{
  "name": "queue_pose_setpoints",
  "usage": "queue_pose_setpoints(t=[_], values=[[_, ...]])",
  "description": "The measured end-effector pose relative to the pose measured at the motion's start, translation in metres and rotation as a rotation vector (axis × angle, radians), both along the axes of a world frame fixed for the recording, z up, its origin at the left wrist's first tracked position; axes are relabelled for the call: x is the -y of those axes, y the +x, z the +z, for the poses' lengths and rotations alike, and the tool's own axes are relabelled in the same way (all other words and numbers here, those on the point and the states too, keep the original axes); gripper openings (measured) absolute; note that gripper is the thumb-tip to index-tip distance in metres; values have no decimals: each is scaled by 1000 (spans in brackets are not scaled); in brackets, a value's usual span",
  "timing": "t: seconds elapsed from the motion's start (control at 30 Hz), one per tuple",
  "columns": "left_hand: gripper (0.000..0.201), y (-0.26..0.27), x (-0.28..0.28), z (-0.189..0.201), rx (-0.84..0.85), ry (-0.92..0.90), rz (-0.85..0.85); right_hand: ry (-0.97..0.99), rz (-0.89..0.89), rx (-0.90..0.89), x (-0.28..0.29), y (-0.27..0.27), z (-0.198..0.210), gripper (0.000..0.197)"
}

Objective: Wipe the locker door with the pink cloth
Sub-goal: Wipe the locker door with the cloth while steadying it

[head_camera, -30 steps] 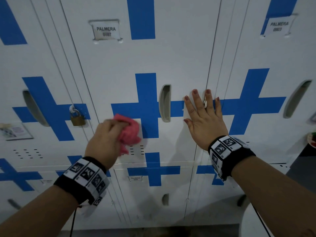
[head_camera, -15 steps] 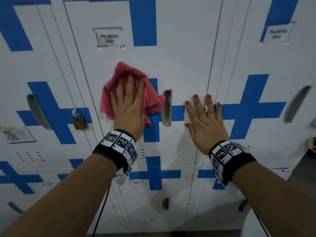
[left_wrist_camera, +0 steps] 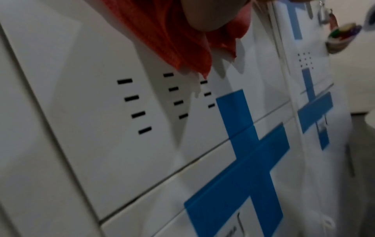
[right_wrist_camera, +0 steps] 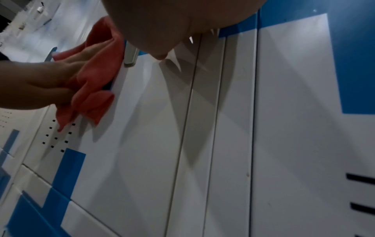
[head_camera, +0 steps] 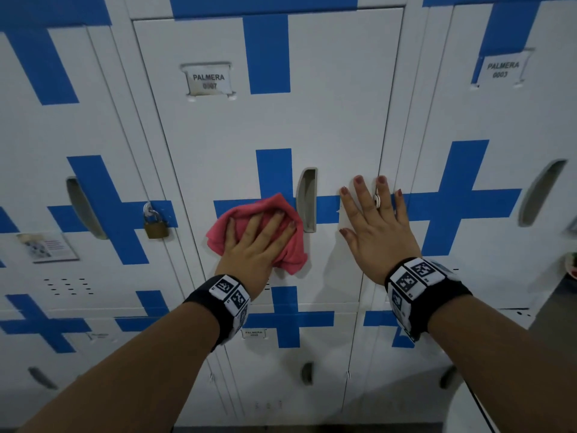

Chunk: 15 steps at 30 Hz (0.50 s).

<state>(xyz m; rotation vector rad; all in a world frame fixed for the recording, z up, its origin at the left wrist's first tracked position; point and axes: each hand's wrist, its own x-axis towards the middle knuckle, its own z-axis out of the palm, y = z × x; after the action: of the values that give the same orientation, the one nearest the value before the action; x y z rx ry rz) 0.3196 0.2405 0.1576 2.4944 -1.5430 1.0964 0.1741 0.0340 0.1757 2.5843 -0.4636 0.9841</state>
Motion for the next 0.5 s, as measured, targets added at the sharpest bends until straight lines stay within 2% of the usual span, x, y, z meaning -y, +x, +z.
queue_pose_setpoints(t=[0.1,0.23,0.4,0.5], values=[[104,5,-4,-12,55,166,-4,8,1,-7,0,-1,1,64],[104,4,-8,-22,122,371,-61,18,7,-15,0,-1,0,64],[109,-3,-6,-29,69,583,-77,11,4,-23,1,-2,1,64],[98,0,-4,-34,32,720,-104,9,10,-28,1,-2,1,64]])
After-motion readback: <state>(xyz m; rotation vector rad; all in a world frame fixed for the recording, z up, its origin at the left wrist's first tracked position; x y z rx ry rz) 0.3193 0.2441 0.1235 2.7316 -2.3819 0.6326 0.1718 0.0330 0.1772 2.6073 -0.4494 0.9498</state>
